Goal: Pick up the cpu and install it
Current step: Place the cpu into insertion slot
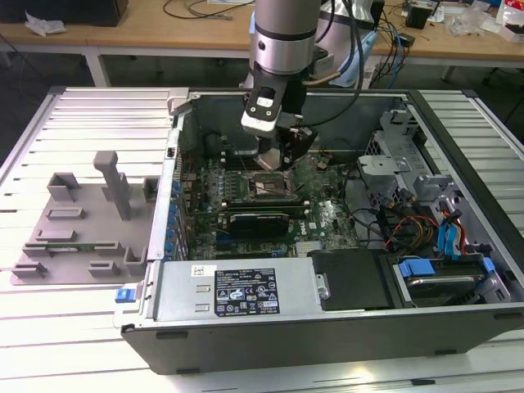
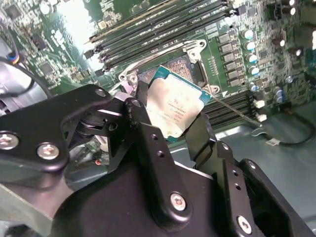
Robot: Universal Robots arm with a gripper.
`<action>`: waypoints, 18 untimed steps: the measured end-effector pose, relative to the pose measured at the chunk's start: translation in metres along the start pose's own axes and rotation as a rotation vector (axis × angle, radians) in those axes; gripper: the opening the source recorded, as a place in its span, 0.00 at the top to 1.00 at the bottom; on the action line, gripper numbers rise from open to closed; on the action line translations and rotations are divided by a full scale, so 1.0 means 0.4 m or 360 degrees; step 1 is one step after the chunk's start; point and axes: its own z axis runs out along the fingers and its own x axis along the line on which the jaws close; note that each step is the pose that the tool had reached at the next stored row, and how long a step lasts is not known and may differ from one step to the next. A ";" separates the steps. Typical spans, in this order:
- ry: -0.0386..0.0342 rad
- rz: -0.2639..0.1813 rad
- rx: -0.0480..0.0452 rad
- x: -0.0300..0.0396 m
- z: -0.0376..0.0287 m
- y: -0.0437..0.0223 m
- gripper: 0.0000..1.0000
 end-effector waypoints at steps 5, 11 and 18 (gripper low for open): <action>-0.0003 0.0127 0.0001 0.000 0.002 0.000 0.45; -0.0008 0.0335 0.0002 0.000 0.004 0.000 0.45; -0.0017 0.0662 0.0004 0.000 0.008 0.000 0.45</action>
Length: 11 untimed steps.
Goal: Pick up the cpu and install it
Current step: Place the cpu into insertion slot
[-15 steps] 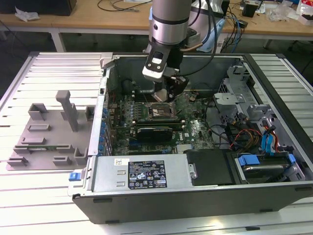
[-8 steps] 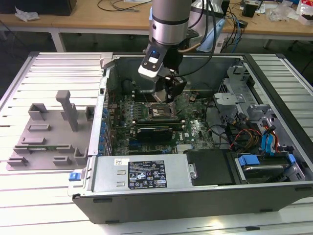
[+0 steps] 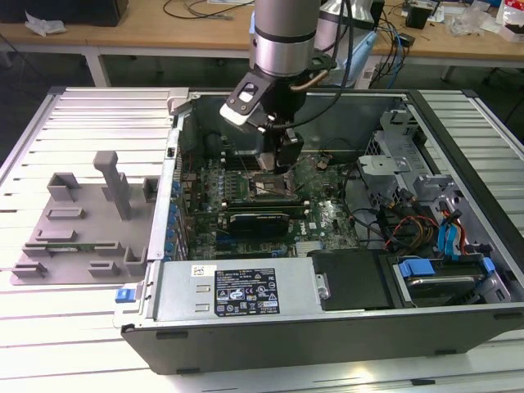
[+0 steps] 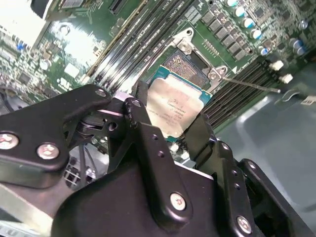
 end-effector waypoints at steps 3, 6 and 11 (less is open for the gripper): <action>-0.0003 0.0125 0.0001 0.000 0.002 0.000 0.45; -0.0005 0.0191 0.0001 0.000 0.002 0.000 0.45; -0.0005 0.0191 -0.0001 0.000 0.009 0.000 0.45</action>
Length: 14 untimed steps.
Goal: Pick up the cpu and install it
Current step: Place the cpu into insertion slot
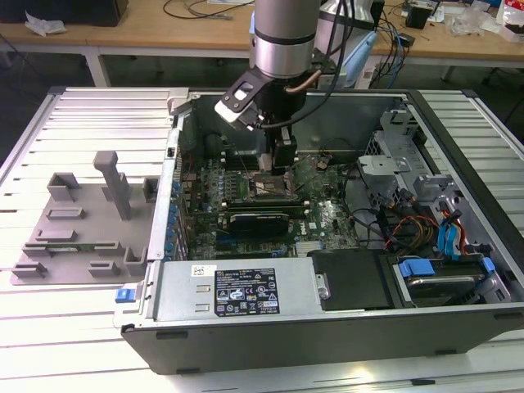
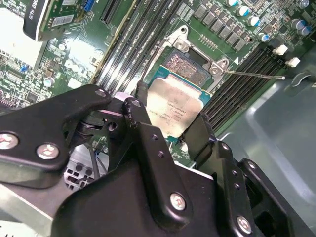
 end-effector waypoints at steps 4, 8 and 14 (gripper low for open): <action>0.0000 0.0007 0.0000 0.000 0.008 0.000 0.45; -0.0001 0.0017 0.0000 0.000 0.011 0.000 0.45; -0.0001 0.0044 0.0000 0.004 0.022 0.000 0.45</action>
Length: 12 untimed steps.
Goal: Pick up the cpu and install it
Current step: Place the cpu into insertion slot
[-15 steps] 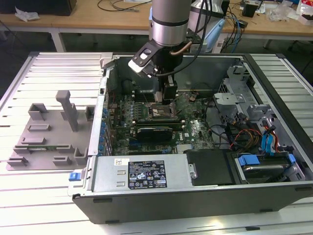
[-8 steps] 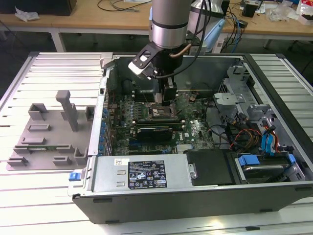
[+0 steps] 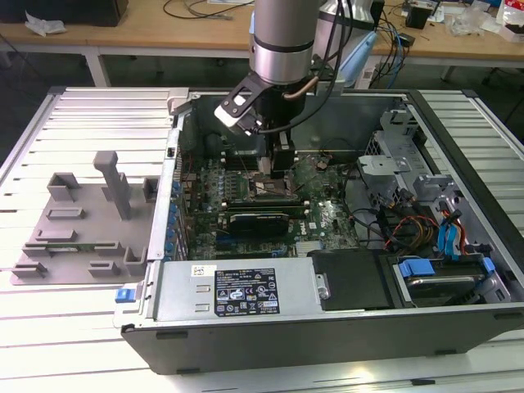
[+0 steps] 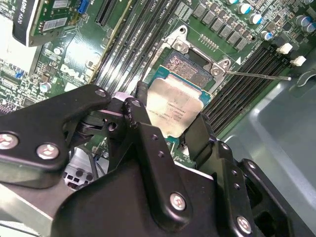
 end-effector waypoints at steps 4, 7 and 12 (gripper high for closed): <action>-0.0001 0.0014 0.0000 0.004 0.016 0.000 0.45; 0.0000 0.0024 0.0000 0.005 0.028 0.000 0.45; 0.0002 0.0028 0.0000 0.007 0.050 -0.001 0.45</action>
